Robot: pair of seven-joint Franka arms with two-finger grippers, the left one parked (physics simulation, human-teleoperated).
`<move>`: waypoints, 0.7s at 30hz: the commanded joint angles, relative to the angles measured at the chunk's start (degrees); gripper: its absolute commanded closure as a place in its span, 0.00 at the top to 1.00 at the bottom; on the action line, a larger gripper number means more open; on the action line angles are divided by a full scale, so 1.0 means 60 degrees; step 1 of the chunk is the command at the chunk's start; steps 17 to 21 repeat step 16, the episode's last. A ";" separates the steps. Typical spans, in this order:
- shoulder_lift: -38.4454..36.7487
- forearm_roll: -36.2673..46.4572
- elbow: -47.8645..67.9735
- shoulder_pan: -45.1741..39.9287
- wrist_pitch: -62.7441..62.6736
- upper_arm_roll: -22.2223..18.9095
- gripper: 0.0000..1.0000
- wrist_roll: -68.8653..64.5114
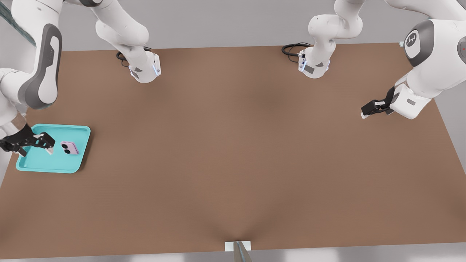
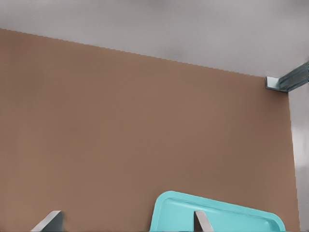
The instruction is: Keep left arm still and place phone on the tray with right arm
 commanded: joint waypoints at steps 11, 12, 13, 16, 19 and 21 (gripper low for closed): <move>0.0322 -0.0427 0.2377 0.1234 -0.5451 0.0586 1.00 0.4239; 0.0308 -0.0427 0.2348 0.1410 -0.5451 0.0396 1.00 0.4283; 0.0308 -0.0427 0.2347 0.1425 -0.5451 0.0366 1.00 0.4283; 0.0323 -0.0427 0.2362 0.1425 -0.5538 0.0395 1.00 0.4283; 0.0323 -0.0427 0.2362 0.1425 -0.5538 0.0395 1.00 0.4283; 0.0323 -0.0427 0.2362 0.1425 -0.5538 0.0395 1.00 0.4283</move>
